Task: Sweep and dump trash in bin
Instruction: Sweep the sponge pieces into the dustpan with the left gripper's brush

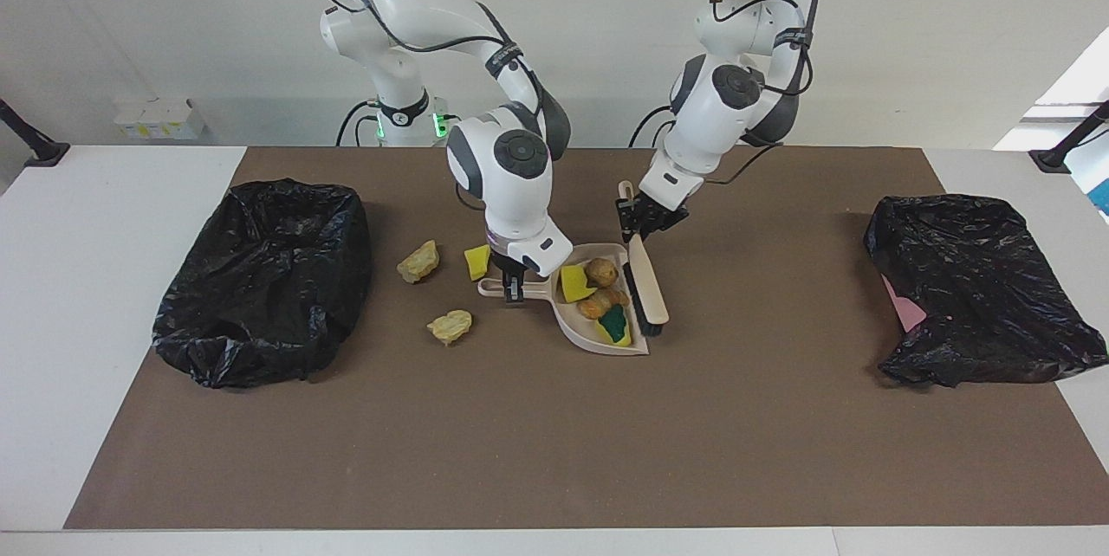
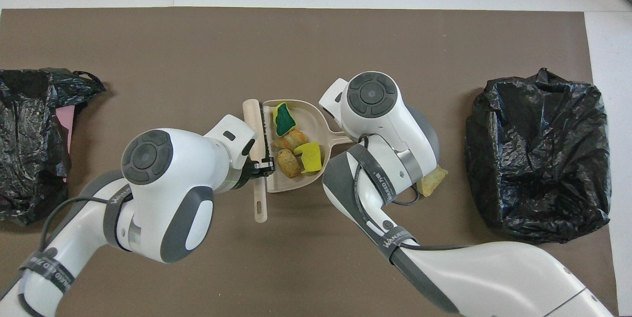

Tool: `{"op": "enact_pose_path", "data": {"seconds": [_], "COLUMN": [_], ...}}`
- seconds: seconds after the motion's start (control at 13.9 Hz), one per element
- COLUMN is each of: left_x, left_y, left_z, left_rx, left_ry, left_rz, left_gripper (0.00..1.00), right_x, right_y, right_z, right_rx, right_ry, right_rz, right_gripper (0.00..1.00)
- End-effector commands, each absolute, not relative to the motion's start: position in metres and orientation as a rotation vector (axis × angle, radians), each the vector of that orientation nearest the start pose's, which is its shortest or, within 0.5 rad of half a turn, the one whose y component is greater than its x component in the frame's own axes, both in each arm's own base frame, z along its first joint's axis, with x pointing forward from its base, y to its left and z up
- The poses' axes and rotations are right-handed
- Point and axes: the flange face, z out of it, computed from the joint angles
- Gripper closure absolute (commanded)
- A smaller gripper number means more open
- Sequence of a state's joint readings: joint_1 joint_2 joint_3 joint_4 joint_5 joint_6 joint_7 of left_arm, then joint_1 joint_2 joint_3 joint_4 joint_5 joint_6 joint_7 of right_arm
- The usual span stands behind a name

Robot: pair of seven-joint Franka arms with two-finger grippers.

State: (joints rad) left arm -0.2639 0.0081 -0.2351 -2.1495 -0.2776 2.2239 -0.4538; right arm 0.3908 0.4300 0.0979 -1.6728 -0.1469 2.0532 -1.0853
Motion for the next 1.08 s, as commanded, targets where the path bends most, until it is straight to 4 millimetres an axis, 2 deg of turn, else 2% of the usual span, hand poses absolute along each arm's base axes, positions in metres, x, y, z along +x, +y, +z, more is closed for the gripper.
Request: {"op": "enact_pose_path", "data": {"seconds": [0.0, 0.14, 0.22, 0.29, 0.43, 0.58, 0.72, 0.79, 0.94, 1.01], "left_x": [0.460, 0.448, 0.436, 0.420, 0.380, 0.361, 0.371, 0.387, 0.402, 0.407], "left_y": [-0.239, -0.234, -0.235, -0.233, -0.245, -0.248, -0.242, -0.231, -0.232, -0.234], "left_z": [0.430, 0.430, 0.427, 0.422, 0.414, 0.408, 0.406, 0.396, 0.362, 0.354], "left_rx": [-3.281, -3.240, -3.227, -3.214, -3.196, -3.190, -3.207, -3.218, -3.224, -3.235], "left_ry": [-0.198, -0.178, -0.161, -0.159, -0.080, -0.046, -0.088, -0.137, -0.157, -0.164], "left_rz": [0.149, 0.194, 0.199, 0.197, 0.178, 0.155, 0.120, 0.093, 0.112, 0.090], "left_gripper": [1.00, 1.00, 1.00, 1.00, 1.00, 1.00, 1.00, 1.00, 1.00, 1.00], "right_x": [0.587, 0.588, 0.588, 0.589, 0.589, 0.590, 0.589, 0.589, 0.589, 0.589], "right_y": [0.294, 0.293, 0.293, 0.292, 0.291, 0.290, 0.291, 0.291, 0.290, 0.291], "right_z": [0.352, 0.352, 0.352, 0.352, 0.352, 0.351, 0.351, 0.352, 0.352, 0.352], "right_rx": [2.071, 2.075, 2.075, 2.075, 2.075, 2.077, 2.075, 2.070, 2.070, 2.067], "right_ry": [2.267, 2.264, 2.264, 2.264, 2.264, 2.263, 2.264, 2.269, 2.269, 2.273], "right_rz": [-0.096, -0.096, -0.096, -0.096, -0.096, -0.096, -0.096, -0.099, -0.097, -0.099], "right_gripper": [1.00, 1.00, 1.00, 1.00, 1.00, 1.00, 1.00, 1.00, 1.00, 1.00]}}
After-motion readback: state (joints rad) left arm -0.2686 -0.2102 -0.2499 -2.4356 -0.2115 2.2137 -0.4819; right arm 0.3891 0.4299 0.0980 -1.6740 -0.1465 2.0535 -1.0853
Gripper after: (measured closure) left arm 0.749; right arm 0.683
